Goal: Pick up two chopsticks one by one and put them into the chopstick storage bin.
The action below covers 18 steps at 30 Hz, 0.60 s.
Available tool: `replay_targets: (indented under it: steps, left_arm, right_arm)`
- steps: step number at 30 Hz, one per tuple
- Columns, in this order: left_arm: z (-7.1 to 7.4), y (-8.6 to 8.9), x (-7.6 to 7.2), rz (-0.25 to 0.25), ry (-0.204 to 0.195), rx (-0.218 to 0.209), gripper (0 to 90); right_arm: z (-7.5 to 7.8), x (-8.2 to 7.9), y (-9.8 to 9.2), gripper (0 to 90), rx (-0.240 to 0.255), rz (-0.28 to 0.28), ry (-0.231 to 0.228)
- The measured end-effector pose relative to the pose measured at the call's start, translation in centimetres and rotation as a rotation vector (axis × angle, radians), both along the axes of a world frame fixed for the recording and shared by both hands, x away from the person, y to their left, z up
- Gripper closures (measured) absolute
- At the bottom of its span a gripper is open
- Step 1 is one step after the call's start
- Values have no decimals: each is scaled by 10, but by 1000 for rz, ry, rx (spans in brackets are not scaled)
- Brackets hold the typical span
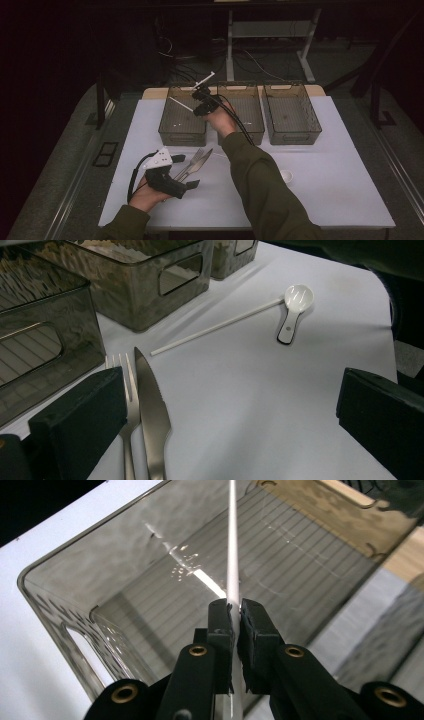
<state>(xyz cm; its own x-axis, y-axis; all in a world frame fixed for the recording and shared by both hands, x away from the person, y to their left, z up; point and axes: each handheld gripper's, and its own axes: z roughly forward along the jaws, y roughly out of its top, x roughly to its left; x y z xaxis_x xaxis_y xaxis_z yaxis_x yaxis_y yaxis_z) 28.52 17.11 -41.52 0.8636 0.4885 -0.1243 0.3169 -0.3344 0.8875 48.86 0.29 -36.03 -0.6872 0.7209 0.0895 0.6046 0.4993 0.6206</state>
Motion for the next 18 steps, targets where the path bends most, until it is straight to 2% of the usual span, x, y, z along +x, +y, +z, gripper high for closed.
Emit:
replay_targets:
  steps: [7, 12, 18]
  left_arm:
    - [0, -1, 0, -5, 2, 1, 0]
    - [0, -2, 0, -6, 1, 2, 0]
    - [1, -1, 0, -5, 0, 0, 0]
  right_arm:
    - [-12, 4, 7, 831, -6, -24, 32]
    - [-15, 2, 11, 816, 11, -2, 44]
    - [-11, -1, 11, 712, 13, 26, 26]
